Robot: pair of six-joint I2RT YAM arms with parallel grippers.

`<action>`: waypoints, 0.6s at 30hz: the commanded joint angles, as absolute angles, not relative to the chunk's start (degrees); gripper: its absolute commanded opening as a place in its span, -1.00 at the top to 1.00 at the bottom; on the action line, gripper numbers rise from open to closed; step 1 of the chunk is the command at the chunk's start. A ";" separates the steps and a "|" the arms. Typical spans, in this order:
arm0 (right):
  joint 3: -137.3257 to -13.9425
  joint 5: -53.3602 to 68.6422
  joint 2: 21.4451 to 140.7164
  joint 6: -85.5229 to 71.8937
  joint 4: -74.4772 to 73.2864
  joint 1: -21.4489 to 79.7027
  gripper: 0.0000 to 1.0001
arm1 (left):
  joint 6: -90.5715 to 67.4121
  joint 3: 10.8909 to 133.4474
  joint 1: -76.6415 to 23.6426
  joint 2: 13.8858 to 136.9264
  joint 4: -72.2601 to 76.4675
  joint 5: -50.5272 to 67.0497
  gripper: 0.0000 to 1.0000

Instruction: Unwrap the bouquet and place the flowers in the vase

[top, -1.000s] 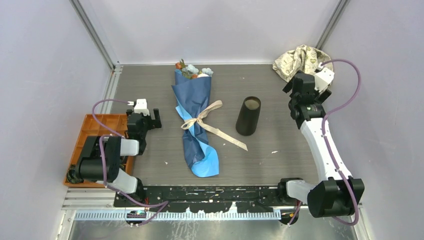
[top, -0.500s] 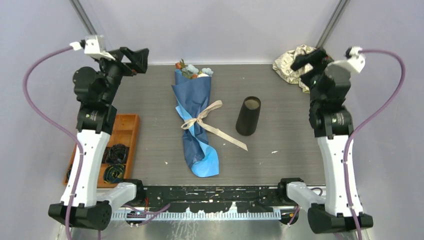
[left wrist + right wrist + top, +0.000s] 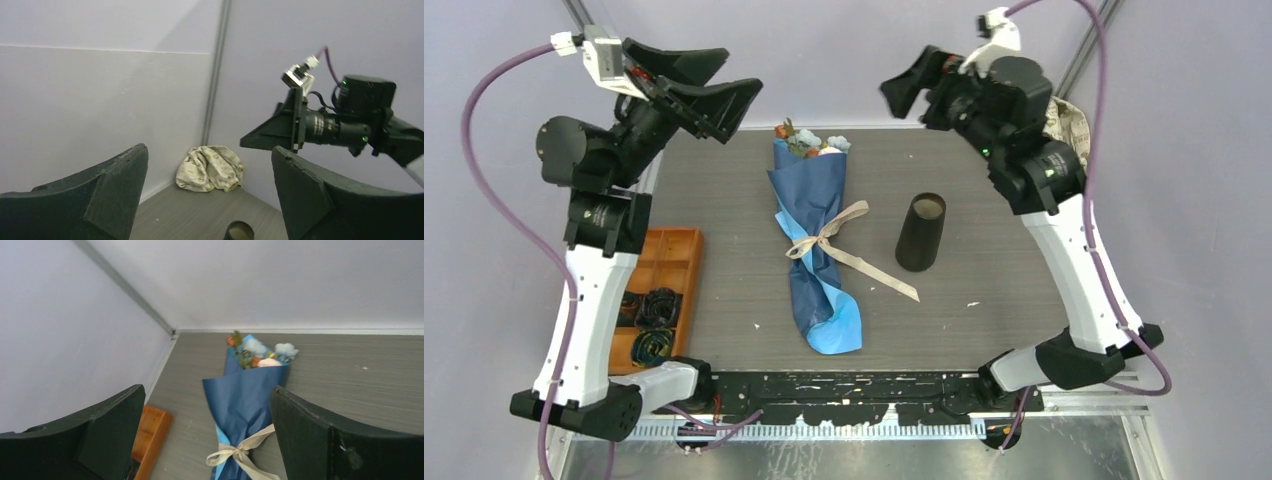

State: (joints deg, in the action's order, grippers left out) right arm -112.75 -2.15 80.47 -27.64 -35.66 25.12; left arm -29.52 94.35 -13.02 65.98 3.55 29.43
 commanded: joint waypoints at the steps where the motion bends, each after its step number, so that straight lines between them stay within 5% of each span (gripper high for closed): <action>1: -117.07 -5.18 82.88 -21.21 -37.18 33.04 -0.99 | -39.95 87.51 -12.97 66.98 27.22 41.26 -0.71; 3: -117.11 -7.76 84.17 -19.94 -37.43 36.83 -0.99 | -41.34 89.84 -12.96 68.32 20.85 39.36 -0.29; 5: -117.89 -12.45 85.72 -18.24 -39.66 40.97 -0.99 | -33.01 98.54 -14.19 70.40 -2.54 31.77 -0.02; 7: -116.88 -16.90 86.84 -17.37 -40.72 45.34 -0.99 | -27.62 102.76 -16.32 70.99 -21.87 11.74 -0.08; 10: -110.64 -18.36 87.05 -18.91 -39.82 49.01 -0.98 | -28.40 98.37 -16.70 70.24 -30.43 -4.72 -0.15; 18: -82.86 -18.37 86.76 -27.50 -32.82 50.12 -0.70 | -33.75 68.92 -23.47 71.18 -22.85 -4.58 -0.25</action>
